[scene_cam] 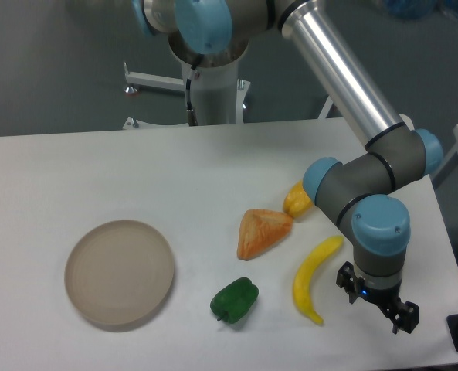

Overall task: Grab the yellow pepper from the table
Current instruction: 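Move the open gripper over the small yellow pepper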

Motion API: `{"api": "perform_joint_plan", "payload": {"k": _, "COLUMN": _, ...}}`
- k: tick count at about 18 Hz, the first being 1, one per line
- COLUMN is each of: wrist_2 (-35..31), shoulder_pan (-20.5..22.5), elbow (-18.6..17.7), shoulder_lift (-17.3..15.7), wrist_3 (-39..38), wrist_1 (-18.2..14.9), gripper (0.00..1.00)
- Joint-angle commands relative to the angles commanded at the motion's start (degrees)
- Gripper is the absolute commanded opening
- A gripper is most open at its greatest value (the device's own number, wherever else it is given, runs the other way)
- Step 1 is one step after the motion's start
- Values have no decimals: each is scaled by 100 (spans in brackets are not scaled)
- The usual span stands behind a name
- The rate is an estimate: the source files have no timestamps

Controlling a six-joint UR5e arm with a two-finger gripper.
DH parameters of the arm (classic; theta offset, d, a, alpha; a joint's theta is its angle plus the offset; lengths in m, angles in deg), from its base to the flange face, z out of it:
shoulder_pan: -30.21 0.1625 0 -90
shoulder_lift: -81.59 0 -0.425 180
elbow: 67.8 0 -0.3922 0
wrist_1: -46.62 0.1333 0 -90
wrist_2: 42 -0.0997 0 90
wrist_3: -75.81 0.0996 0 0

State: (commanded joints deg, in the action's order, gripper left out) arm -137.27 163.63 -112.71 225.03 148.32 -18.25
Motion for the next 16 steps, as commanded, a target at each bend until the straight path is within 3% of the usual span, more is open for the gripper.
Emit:
{"api": "perform_joint_plan", "payload": {"k": 5, "wrist_2": -62, "shoulder_pan": -35, "elbow": -114, "shoulder_lift": -105, "wrist_3": -17, "wrist_1": -17, "gripper": 100}}
{"api": "perform_joint_plan", "payload": {"k": 10, "wrist_2": -62, "shoulder_pan": 9, "elbow": -833, "shoulder_lift": -667, "wrist_3": 0, "wrist_1": -26, "gripper": 100}}
{"api": "perform_joint_plan", "payload": {"k": 16, "wrist_2": 43, "shoulder_pan": 351, "elbow": -1598, "shoulder_lift": -1581, "wrist_3": 88, "wrist_1": -904, "gripper": 100}}
